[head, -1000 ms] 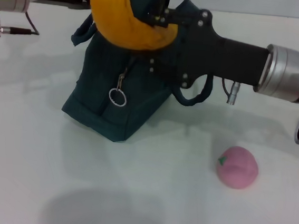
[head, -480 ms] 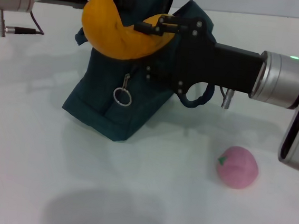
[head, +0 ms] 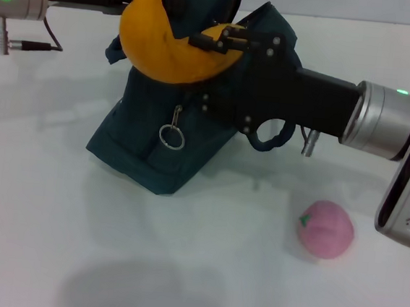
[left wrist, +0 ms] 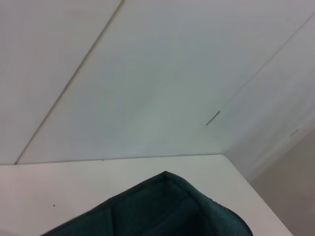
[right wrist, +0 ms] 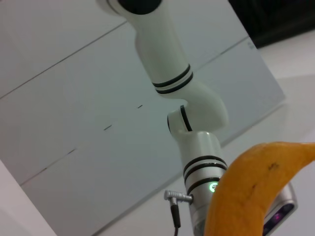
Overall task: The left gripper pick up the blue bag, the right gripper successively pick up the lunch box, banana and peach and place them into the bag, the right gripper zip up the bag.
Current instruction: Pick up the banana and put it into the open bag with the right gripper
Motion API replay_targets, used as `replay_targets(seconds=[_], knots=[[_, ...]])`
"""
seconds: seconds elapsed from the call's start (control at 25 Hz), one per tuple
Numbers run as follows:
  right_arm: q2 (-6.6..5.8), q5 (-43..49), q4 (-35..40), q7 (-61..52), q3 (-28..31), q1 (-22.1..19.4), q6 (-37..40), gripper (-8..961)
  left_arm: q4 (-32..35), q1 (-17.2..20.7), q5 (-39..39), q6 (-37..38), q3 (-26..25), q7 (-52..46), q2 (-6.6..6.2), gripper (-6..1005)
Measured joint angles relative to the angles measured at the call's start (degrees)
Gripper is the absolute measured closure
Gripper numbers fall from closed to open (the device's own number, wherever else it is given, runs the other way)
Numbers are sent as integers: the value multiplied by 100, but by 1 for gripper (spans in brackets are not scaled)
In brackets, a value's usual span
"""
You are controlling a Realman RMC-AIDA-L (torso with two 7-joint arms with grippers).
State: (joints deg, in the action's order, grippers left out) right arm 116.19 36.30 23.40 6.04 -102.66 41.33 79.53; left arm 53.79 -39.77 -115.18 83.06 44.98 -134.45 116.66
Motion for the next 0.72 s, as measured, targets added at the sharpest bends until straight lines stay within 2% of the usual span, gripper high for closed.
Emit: replay_targets(seconds=[0.28, 0.72], knots=[[0, -820, -142, -667, -700, -181, 88, 501, -1, 42, 18, 96, 1, 36, 14, 945], [0, -1296, -185, -2321, -720, -541, 267, 497, -1, 74, 38, 186, -19, 111, 11, 945]])
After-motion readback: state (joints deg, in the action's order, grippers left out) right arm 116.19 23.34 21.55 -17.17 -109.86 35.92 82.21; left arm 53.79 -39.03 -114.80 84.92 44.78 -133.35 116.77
